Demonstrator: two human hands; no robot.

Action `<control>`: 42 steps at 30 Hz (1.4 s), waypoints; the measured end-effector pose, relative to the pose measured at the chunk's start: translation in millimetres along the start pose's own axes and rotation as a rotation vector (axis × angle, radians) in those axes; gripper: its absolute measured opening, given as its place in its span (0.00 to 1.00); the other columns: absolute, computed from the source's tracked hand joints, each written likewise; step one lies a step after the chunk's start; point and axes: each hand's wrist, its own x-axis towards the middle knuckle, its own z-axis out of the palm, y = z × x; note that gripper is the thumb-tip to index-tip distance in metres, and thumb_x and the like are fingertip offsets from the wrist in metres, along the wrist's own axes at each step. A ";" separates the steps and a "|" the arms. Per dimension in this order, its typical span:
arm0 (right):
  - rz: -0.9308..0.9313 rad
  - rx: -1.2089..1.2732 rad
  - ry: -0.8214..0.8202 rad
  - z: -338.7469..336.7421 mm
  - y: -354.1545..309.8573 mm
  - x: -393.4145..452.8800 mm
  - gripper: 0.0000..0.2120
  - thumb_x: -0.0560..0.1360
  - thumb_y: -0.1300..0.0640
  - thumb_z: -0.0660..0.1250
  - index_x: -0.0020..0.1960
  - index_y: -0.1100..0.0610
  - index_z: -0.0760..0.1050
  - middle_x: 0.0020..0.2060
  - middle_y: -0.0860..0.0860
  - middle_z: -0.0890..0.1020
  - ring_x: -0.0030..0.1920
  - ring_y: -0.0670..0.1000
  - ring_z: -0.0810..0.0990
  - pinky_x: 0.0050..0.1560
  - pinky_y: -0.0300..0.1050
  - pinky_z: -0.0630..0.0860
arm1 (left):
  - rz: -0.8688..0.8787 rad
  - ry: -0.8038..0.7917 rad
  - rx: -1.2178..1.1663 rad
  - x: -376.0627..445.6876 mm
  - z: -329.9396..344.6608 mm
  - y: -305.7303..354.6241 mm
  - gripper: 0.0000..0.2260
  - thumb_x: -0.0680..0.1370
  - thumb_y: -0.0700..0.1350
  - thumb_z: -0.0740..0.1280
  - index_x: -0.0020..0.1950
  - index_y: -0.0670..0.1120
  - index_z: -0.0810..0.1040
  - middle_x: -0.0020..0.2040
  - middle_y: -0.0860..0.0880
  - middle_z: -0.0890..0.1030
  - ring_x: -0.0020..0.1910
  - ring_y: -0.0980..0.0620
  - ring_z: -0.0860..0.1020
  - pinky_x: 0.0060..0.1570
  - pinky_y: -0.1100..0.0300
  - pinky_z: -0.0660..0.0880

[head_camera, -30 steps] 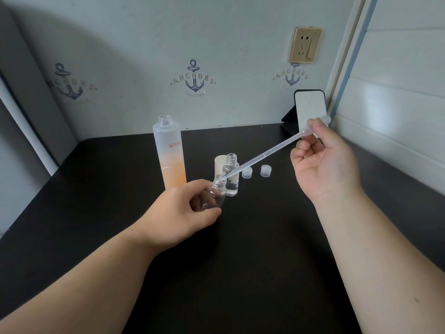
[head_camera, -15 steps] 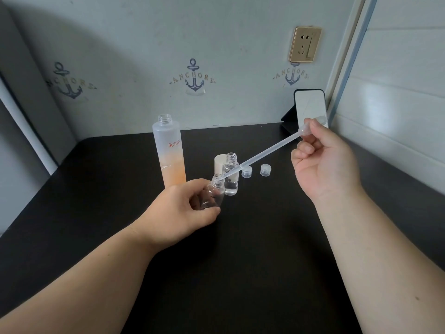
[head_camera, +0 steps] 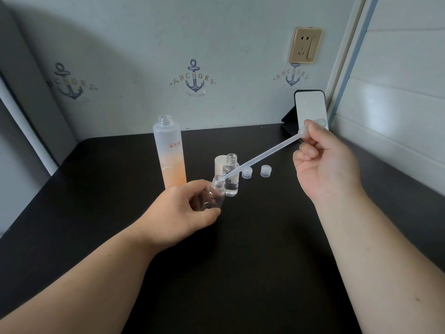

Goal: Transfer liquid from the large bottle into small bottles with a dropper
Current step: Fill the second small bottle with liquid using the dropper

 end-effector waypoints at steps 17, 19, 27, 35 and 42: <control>0.067 0.045 0.101 0.6 0.0 -1.3 0.04 0.76 0.61 0.70 0.49 0.61 0.82 0.35 0.51 0.81 0.30 0.48 0.75 0.32 0.39 0.72 | 0.002 -0.022 -0.025 -1.8 -2.6 4.7 0.14 0.69 0.56 0.73 0.52 0.56 0.82 0.39 0.51 0.82 0.38 0.52 0.78 0.42 0.49 0.77; 0.071 0.059 0.103 0.5 0.1 -1.8 0.05 0.76 0.60 0.71 0.49 0.61 0.83 0.36 0.51 0.81 0.30 0.48 0.75 0.32 0.39 0.72 | 0.015 0.066 -0.178 -4.6 -4.4 4.5 0.14 0.69 0.50 0.68 0.54 0.55 0.83 0.40 0.53 0.83 0.37 0.54 0.77 0.39 0.57 0.75; 0.073 0.103 0.107 0.7 -0.9 -1.5 0.06 0.76 0.58 0.72 0.46 0.62 0.84 0.36 0.52 0.82 0.31 0.48 0.77 0.34 0.39 0.74 | -0.136 0.770 -0.187 0.8 -10.5 -1.3 0.08 0.76 0.46 0.68 0.49 0.59 0.73 0.43 0.56 0.77 0.41 0.64 0.76 0.40 0.61 0.72; 0.069 0.100 0.080 0.5 -1.0 -2.0 0.09 0.76 0.59 0.72 0.39 0.61 0.85 0.36 0.52 0.83 0.33 0.49 0.79 0.35 0.39 0.75 | -0.279 0.592 -0.182 14.7 -7.2 -18.8 0.35 0.73 0.56 0.76 0.76 0.54 0.63 0.57 0.62 0.75 0.55 0.62 0.77 0.48 0.66 0.72; 0.057 0.070 0.054 0.2 0.5 -3.3 0.10 0.76 0.59 0.72 0.37 0.60 0.84 0.39 0.51 0.85 0.36 0.49 0.83 0.37 0.39 0.77 | -0.324 0.558 -0.050 16.7 -6.1 -20.7 0.15 0.77 0.59 0.71 0.58 0.63 0.69 0.45 0.66 0.77 0.43 0.65 0.77 0.39 0.68 0.68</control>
